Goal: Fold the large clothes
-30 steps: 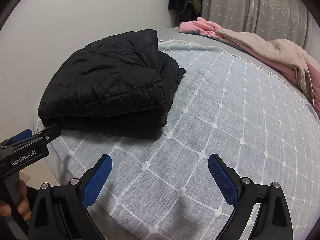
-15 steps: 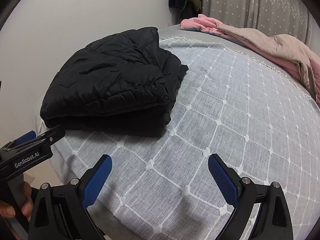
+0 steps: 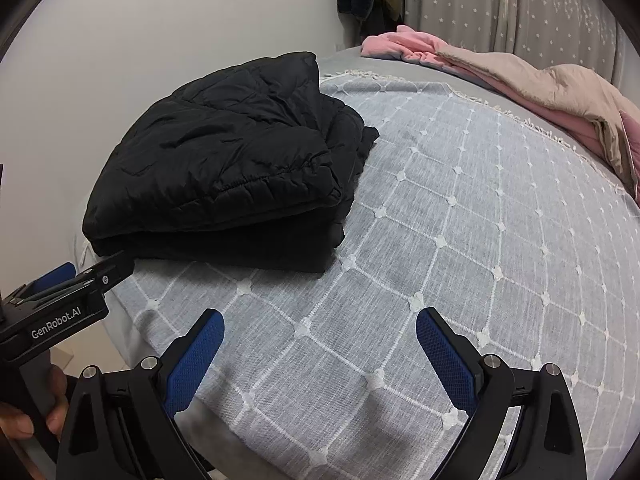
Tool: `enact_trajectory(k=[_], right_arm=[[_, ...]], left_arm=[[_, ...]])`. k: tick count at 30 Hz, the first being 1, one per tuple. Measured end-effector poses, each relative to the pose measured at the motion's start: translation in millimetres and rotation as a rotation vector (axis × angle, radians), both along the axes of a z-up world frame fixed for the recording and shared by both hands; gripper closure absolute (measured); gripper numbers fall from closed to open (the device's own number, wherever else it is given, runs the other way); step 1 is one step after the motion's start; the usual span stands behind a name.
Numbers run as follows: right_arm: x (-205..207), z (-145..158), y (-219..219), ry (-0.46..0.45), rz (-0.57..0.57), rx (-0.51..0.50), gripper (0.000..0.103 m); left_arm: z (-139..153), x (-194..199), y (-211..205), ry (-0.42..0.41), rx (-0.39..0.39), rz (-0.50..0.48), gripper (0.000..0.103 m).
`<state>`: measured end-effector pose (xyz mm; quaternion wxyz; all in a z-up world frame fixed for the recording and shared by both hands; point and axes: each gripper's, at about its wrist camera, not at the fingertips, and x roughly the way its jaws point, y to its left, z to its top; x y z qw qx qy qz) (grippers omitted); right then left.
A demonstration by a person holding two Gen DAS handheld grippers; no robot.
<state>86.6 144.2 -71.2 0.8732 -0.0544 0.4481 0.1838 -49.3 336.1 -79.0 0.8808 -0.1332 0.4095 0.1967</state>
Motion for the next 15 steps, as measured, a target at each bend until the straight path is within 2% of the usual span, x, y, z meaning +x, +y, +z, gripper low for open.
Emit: enact_trajectory(k=[15], right_arm=[[-0.8, -1.5, 0.6, 0.005, 0.002, 0.0, 0.005]], left_arm=[[0.2, 0.0, -0.1, 0.0, 0.0, 0.001, 0.001]])
